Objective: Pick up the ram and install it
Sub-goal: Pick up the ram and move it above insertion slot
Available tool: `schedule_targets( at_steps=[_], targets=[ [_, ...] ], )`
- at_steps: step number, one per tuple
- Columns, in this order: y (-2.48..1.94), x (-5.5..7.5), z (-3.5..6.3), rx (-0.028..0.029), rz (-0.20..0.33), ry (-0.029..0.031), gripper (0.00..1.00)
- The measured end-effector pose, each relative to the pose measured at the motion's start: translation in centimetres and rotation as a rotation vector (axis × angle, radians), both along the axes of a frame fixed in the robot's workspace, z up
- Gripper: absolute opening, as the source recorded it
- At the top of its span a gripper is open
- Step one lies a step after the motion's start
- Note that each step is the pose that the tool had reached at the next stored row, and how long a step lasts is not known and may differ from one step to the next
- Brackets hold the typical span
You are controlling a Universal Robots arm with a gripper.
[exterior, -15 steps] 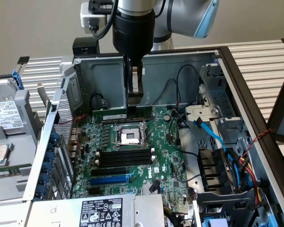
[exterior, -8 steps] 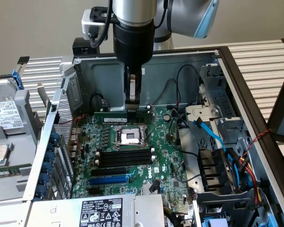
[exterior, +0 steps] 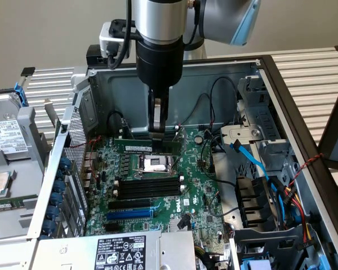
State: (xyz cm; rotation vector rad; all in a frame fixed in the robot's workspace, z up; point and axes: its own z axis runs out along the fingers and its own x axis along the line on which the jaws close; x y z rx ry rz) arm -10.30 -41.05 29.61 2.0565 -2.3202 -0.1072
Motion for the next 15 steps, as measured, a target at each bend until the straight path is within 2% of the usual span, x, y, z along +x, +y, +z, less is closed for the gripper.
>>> schedule_targets(
  at_steps=[9, 12, 15],
  targets=[
    [0.00, -0.1, -1.22, -0.0016, 0.030, -0.0114, 0.13],
    [0.00, -0.2, -1.51, -0.0024, 0.043, -0.0172, 0.13],
    [0.00, -0.3, -1.74, -0.0038, 0.049, -0.0261, 0.13]
  ],
)
